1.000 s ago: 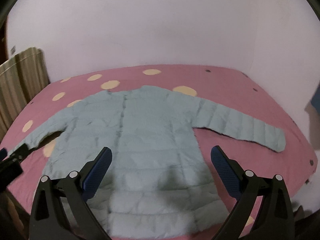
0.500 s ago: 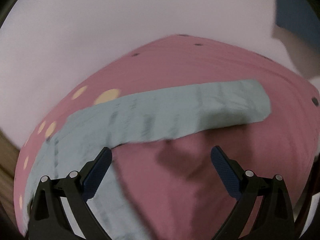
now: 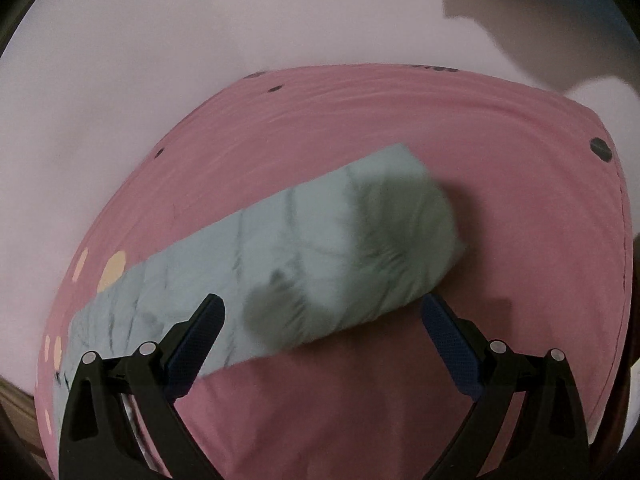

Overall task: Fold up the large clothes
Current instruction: 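Move the right tool to the jacket sleeve and close on its cuff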

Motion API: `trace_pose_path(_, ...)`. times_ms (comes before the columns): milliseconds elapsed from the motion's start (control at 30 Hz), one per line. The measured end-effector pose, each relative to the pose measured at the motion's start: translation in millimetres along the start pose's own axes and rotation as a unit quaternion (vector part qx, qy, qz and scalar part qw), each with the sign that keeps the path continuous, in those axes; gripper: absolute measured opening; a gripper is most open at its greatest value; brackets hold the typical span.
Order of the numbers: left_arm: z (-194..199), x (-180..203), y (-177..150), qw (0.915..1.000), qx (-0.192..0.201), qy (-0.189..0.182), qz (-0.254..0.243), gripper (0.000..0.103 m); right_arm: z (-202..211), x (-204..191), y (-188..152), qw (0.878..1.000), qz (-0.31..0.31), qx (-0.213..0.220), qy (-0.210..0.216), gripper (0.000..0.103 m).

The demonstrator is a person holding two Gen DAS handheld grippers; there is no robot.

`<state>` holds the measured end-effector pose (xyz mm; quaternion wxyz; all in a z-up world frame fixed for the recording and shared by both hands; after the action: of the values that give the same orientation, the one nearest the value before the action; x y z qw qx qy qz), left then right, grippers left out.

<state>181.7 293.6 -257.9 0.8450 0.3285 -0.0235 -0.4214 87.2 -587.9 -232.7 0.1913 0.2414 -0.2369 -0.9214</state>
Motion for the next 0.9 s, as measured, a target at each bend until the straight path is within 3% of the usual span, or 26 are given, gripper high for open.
trace_pose_path(67,0.2,-0.2,-0.3,1.0000,0.000,-0.001,0.001,0.101,-4.0,12.1,4.9,1.000,-0.030,0.000,0.006,0.090)
trace_pose_path(100,0.3,0.4,-0.3,1.0000,0.000,-0.001,0.001,0.101,-7.3,17.7,6.6,0.999,-0.046,-0.005,0.011,0.078)
trace_pose_path(167,-1.1,0.9,-0.1,1.0000,0.000,0.000,0.000,0.101,-13.9,26.8,5.2,0.997,-0.076,-0.020,0.019,0.074)
trace_pose_path(500,-1.9,-0.8,-0.4,1.0000,0.000,0.001,-0.002,0.101,-6.9,46.6,-11.3,0.988,-0.139,-0.035,0.061,0.073)
trace_pose_path(633,-1.6,-1.1,-0.1,1.0000,0.001,0.003,-0.004,0.101,-9.2,60.9,-10.3,0.983,-0.168,-0.029,0.066,0.073)
trace_pose_path(900,-2.0,-0.8,0.0,1.0000,0.000,0.001,-0.002,0.101,-28.3,44.9,-0.4,0.985,-0.165,0.011,0.057,0.074)
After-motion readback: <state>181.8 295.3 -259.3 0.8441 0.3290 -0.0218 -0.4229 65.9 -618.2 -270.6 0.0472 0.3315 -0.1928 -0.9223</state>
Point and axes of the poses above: each gripper's, at about its wrist camera, not at the fingertips, and z roughly against the way its jaws point, x to its right, y to its top, the point moved 7 cm from there along -z, roughly the way its jaws point
